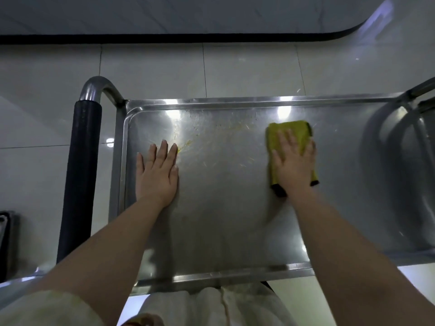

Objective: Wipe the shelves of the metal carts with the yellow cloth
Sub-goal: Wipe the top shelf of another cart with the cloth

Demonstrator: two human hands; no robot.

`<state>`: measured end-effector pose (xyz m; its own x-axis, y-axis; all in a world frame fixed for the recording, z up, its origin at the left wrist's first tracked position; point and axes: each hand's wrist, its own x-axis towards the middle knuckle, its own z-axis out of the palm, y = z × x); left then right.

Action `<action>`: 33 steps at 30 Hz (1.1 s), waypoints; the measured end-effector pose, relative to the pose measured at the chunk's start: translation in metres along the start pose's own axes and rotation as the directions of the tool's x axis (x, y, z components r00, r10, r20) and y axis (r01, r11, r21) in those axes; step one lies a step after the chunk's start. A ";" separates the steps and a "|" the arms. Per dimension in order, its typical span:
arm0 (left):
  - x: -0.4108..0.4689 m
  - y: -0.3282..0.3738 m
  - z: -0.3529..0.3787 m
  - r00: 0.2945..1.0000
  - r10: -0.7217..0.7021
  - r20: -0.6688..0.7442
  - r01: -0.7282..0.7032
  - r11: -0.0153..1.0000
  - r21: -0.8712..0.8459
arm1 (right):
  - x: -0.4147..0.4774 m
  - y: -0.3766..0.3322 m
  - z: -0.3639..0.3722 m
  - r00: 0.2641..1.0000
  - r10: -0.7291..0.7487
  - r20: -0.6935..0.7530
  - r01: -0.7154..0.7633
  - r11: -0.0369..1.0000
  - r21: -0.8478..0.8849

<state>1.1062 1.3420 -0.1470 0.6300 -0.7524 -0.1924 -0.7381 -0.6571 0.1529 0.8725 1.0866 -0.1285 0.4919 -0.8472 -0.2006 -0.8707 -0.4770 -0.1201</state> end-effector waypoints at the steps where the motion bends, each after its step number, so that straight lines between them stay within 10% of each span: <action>1: 0.001 0.001 0.000 1.000 -0.001 -0.003 0.001 1.000 0.001 | 0.008 0.023 -0.007 0.995 0.095 -0.007 -0.095 0.995 0.032; 8: 0.007 0.008 0.001 1.000 -0.006 -0.014 0.006 1.000 0.029 | 0.037 0.020 -0.012 0.921 0.384 -0.064 -0.359 0.902 0.240; 12: 0.007 0.007 0.002 1.000 -0.012 -0.016 0.012 0.999 0.040 | 0.037 -0.095 0.007 1.000 0.020 -0.017 -0.016 0.975 0.221; 16: 0.008 0.006 0.002 0.999 -0.047 -0.017 0.048 0.999 0.016 | -0.006 -0.201 0.030 0.910 -0.410 0.059 0.396 0.903 0.166; 23: 0.022 0.019 -0.007 0.997 -0.077 -0.028 0.076 0.997 -0.032 | 0.016 -0.174 0.023 0.785 -0.612 0.097 0.609 0.791 0.057; 29: 0.030 0.021 -0.008 0.998 -0.056 -0.007 0.056 0.998 -0.010 | 0.064 -0.078 0.003 0.935 -0.353 0.010 0.350 0.931 0.106; 33: 0.030 0.020 -0.007 0.998 -0.060 0.000 0.060 0.998 0.002 | 0.095 0.023 -0.019 0.991 0.115 -0.075 -0.101 0.980 0.170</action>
<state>1.1120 1.3056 -0.1427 0.6731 -0.7116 -0.2012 -0.6996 -0.7010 0.1387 0.8991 0.9911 -0.1317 0.3870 -0.9114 -0.1400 -0.9020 -0.3426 -0.2627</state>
